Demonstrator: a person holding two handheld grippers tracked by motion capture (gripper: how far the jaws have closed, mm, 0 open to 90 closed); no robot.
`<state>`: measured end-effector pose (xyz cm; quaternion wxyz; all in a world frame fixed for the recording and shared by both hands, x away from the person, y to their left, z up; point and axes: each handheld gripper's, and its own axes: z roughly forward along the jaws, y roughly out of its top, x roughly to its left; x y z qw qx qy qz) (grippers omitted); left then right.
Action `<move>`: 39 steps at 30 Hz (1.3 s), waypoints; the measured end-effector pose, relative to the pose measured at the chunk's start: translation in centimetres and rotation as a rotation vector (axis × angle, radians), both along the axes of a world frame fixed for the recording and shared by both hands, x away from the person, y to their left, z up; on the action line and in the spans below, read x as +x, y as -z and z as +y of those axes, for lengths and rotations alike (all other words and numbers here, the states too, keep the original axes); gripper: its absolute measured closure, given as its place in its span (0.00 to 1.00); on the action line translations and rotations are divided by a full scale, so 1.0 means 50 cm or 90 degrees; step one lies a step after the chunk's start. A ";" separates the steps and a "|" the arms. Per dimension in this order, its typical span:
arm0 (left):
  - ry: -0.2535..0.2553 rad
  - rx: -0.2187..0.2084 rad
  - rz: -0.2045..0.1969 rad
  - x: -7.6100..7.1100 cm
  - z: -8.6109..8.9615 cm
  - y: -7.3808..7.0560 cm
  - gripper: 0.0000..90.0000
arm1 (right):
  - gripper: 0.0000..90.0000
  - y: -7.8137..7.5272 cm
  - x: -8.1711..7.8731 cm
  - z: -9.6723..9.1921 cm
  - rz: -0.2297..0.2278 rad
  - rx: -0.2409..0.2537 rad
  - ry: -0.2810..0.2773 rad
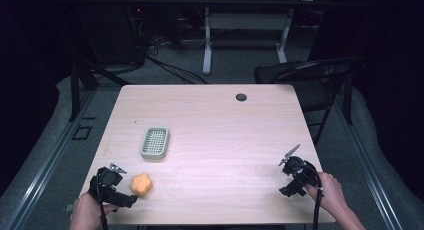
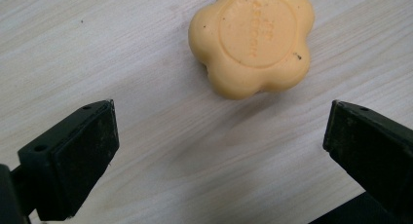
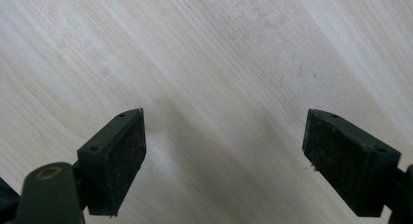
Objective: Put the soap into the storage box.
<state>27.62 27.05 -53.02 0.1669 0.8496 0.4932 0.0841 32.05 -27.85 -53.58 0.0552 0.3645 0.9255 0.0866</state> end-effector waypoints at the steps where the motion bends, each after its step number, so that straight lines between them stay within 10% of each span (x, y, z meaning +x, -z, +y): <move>1: 0.000 0.000 0.000 0.000 0.000 0.000 0.00 | 0.17 0.000 0.000 0.000 0.000 0.000 0.000; 39: 0.034 0.026 0.016 0.059 -0.057 0.025 0.00 | 0.17 0.000 -0.004 0.002 0.002 0.006 0.004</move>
